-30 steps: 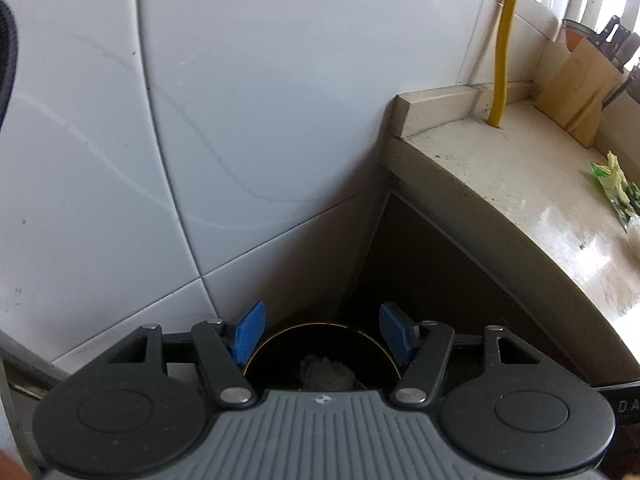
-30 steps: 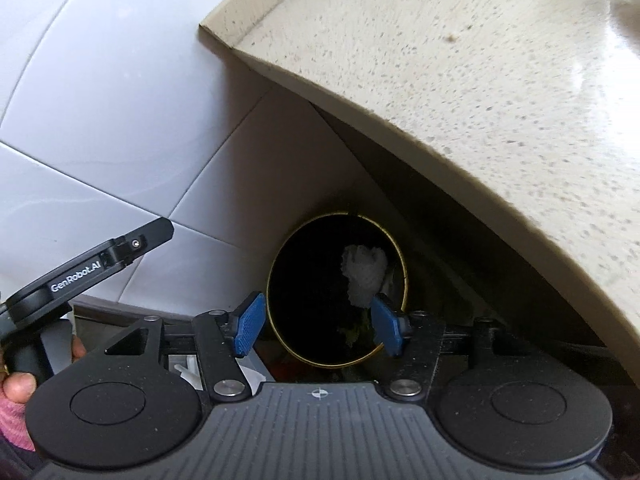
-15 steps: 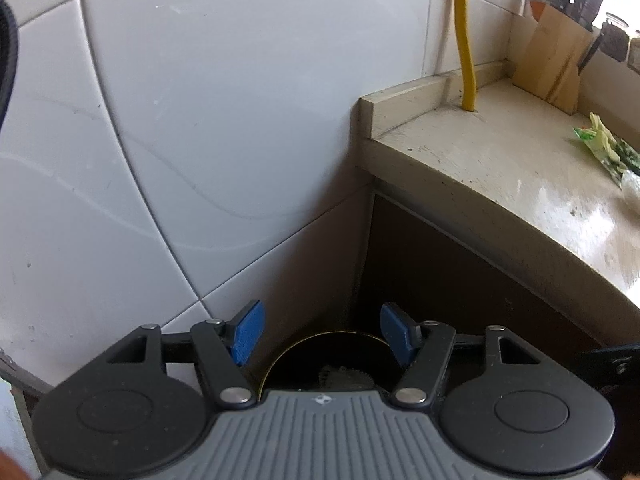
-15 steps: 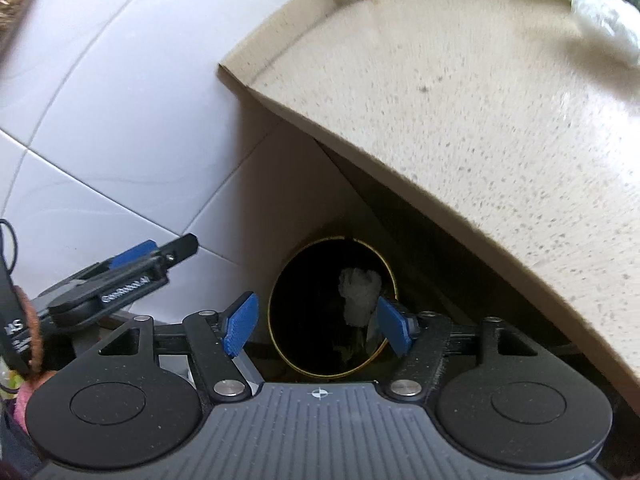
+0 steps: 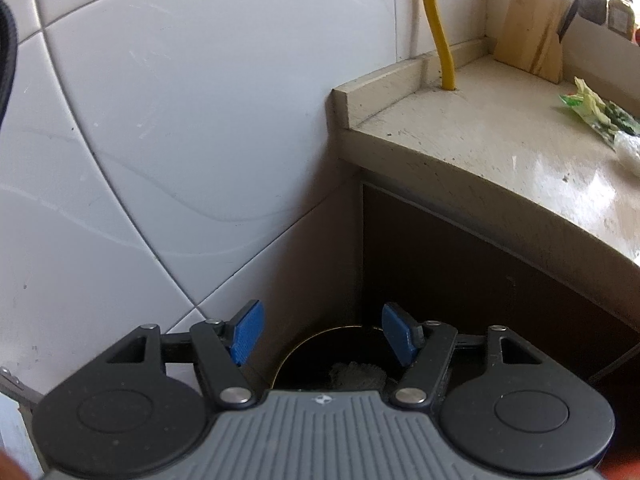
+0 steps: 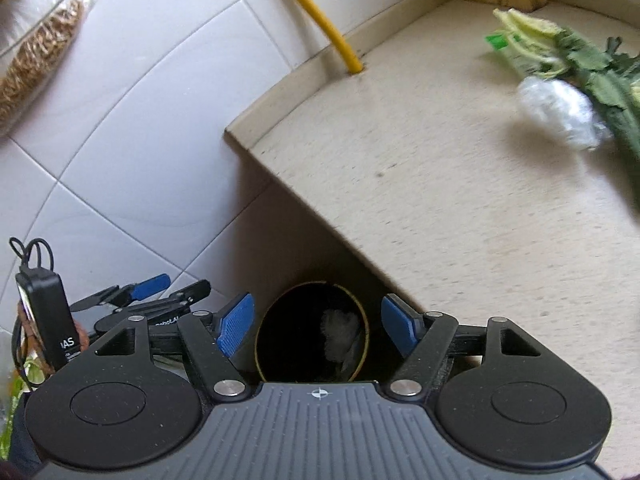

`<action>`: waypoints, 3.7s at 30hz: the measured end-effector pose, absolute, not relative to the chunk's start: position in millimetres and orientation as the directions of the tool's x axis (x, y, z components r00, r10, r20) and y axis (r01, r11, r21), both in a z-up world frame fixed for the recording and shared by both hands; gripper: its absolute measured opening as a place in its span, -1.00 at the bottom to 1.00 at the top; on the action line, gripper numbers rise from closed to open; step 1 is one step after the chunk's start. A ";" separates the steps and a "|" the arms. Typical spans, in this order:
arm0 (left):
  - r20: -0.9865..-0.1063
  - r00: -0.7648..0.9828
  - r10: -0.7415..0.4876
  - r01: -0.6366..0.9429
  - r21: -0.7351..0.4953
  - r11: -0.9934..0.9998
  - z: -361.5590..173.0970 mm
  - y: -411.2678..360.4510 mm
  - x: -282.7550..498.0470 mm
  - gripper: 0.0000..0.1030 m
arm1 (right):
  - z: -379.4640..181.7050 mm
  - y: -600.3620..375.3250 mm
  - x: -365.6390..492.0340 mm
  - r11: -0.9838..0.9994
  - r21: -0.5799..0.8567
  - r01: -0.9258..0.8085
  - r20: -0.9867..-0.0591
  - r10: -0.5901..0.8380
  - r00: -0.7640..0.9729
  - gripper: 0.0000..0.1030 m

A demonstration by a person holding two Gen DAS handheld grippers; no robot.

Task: Collect trash
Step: 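Move both open tools from the bin back over the vegetable pile, then grasp the clear plastic wrap with left tool while right grasps a dark green leaf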

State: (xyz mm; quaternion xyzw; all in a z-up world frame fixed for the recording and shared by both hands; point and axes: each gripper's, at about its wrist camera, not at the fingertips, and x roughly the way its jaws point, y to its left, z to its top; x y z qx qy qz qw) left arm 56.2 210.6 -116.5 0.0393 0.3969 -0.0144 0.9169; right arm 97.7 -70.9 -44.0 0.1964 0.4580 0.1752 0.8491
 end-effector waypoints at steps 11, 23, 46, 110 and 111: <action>-0.714 0.700 0.032 0.082 0.125 0.989 -119.1 197.4 51.0 0.24 | -40.4 -115.3 90.8 0.855 0.515 -0.059 -0.693 0.456 0.559 0.50; -0.729 0.684 -0.005 0.118 0.104 0.988 -108.4 166.2 43.7 0.34 | -37.0 -157.7 94.2 0.844 0.536 -0.015 -0.666 0.433 0.607 0.56; -0.629 0.700 -0.338 0.343 -0.119 0.932 -37.5 33.7 60.6 0.39 | -34.4 -259.9 92.2 0.833 0.549 0.070 -0.632 0.358 0.687 0.60; -0.659 0.545 -0.518 0.549 -0.186 0.815 -67.1 -43.9 182.3 0.13 | -56.6 -248.6 262.1 0.975 0.216 0.051 -0.764 0.137 0.630 0.17; -0.657 0.549 -0.516 0.552 -0.179 0.814 -67.3 -45.6 182.2 0.13 | -56.8 -246.7 262.5 0.982 0.184 0.049 -0.770 0.113 0.628 0.08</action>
